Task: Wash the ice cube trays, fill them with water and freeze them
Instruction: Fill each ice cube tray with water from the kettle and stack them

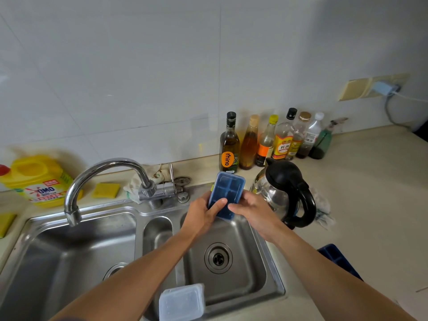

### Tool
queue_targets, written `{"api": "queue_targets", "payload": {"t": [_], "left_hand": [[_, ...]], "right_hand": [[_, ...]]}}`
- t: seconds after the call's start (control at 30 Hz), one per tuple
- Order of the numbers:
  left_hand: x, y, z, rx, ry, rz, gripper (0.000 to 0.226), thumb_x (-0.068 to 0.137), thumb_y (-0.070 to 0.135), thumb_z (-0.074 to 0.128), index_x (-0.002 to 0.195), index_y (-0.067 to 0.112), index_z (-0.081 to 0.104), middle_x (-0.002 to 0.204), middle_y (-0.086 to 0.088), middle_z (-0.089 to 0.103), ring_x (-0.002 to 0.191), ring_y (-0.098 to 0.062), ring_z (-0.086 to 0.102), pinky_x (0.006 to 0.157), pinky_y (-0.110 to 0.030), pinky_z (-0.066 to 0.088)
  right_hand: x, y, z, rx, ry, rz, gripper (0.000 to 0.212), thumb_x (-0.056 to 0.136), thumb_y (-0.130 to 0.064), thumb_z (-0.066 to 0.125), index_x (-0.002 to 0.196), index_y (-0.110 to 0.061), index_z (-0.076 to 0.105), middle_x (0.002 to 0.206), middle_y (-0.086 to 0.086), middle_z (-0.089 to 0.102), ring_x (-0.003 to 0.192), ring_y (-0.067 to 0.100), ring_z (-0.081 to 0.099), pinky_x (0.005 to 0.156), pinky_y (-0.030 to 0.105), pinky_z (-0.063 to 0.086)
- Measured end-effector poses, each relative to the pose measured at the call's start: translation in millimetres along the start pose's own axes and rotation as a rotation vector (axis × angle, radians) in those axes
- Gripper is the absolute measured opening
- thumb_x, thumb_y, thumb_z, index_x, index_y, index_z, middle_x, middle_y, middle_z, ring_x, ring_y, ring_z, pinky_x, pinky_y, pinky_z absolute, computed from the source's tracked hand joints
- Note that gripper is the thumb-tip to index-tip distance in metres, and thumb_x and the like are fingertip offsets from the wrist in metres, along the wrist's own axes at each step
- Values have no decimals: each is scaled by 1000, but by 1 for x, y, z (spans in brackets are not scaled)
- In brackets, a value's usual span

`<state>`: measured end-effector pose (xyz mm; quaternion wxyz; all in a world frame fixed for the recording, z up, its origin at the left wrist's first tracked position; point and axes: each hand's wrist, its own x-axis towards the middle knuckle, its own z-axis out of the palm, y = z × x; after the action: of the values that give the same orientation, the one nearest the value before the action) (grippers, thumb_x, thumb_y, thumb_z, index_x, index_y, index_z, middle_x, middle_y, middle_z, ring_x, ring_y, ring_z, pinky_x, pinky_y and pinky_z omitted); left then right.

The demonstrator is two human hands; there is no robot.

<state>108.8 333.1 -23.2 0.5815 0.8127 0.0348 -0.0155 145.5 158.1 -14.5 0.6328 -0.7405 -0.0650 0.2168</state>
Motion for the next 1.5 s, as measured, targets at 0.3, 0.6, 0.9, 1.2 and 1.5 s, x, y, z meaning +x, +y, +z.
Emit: {"api": "queue_targets", "payload": {"t": [0.3,0.6,0.9,1.2,1.5], "left_hand": [[3,19,18,-110,-12,-54,46,89,54,54,113,15,64,97,1,75,82,-7,74,64,-20,57],[-2,40,72,-241,-36,-304,59,102,57,36,99,6,66,79,-10,70,66,-19,66,66,-31,52],[-6,35,188,5,-166,-470,27,103,27,55,93,4,61,76,-10,62,53,-13,55,51,-22,41],[-16,21,265,189,-299,-584,31,99,40,57,99,9,62,83,-6,70,61,-16,63,57,-25,49],[-30,25,278,169,-243,-616,28,99,37,57,104,9,62,90,-9,72,65,-16,64,61,-27,52]], "right_hand": [[-9,-11,-20,31,39,-24,25,87,-24,70,111,-20,72,100,-2,78,94,16,73,77,31,56],[-48,-29,-109,147,104,-30,24,99,-15,64,122,-20,68,106,5,78,93,27,72,66,33,52],[-92,20,-254,119,361,151,11,99,-13,64,110,-13,63,103,12,74,88,29,72,63,35,53],[-122,154,-327,33,533,499,13,100,1,58,105,-6,67,101,17,66,81,29,64,59,35,53],[-105,199,-334,-165,555,479,33,96,3,50,118,-4,73,109,21,72,100,40,68,87,53,59]]}}
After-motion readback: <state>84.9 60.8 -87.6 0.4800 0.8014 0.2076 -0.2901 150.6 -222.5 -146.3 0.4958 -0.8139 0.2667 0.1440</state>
